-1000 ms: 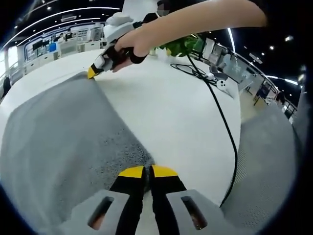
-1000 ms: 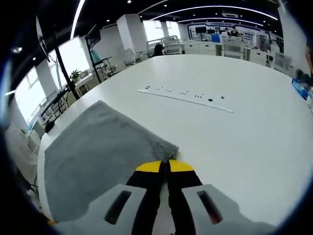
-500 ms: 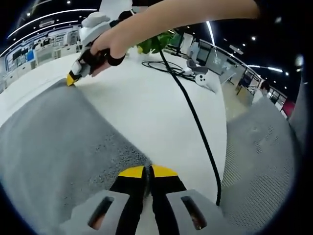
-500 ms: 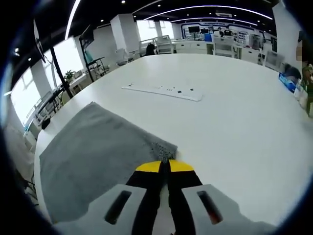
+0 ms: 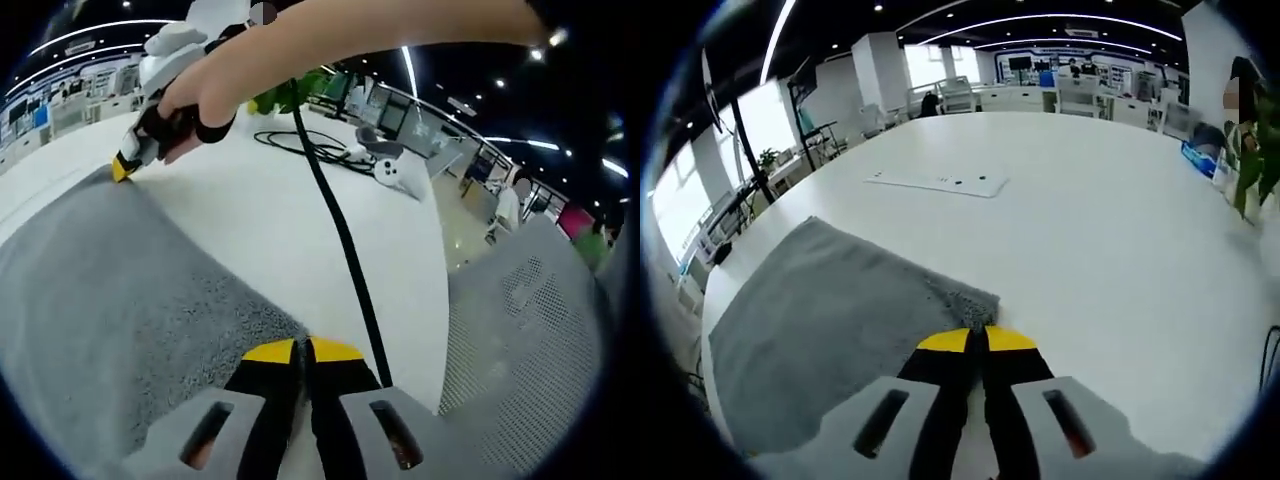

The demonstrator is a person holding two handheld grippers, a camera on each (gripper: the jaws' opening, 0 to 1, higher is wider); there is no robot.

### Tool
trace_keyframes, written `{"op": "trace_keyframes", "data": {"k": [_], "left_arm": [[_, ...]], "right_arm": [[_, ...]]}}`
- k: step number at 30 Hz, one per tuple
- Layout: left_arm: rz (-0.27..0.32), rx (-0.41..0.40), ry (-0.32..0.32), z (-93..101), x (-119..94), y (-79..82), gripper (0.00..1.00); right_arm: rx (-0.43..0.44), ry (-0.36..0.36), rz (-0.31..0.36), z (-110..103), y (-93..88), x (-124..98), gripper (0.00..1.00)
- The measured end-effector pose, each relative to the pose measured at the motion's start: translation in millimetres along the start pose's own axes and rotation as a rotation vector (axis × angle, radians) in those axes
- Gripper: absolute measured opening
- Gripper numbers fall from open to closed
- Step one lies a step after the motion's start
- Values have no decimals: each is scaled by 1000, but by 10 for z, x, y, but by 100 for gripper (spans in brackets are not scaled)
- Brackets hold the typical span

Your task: Fold the towel on the table until its edges align and the towel forms a compact rectangular stack.

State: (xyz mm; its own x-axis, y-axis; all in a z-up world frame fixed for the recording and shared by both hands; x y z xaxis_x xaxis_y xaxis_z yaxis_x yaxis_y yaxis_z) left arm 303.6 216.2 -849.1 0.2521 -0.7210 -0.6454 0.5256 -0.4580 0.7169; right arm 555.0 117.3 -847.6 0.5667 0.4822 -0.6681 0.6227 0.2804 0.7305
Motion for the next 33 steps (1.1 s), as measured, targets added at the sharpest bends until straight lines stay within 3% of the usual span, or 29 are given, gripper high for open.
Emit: {"op": "trace_keyframes", "data": {"k": [13, 33], "left_arm": [[19, -3, -40, 50, 115, 45, 4], [68, 2, -28, 91, -62, 111, 4]], "right_arm": [[10, -36, -7, 58, -35, -203, 2], [71, -32, 20, 16, 118, -307, 1]]}}
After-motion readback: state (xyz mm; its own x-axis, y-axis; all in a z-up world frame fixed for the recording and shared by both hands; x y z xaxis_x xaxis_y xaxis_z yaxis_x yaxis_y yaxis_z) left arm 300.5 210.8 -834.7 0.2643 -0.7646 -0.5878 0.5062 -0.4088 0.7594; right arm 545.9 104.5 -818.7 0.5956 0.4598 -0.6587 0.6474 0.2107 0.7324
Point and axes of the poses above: the point that each gripper's makers call its tool centre point, and the gripper's own axes: x roughly forward along the fingers, z roughly to its right, y roughly out of its top, the point moved 10 cm from there along -x, roughly backward along the fingers, and after that the axes turned 2 degrees about -z, right-handed, at the moved point
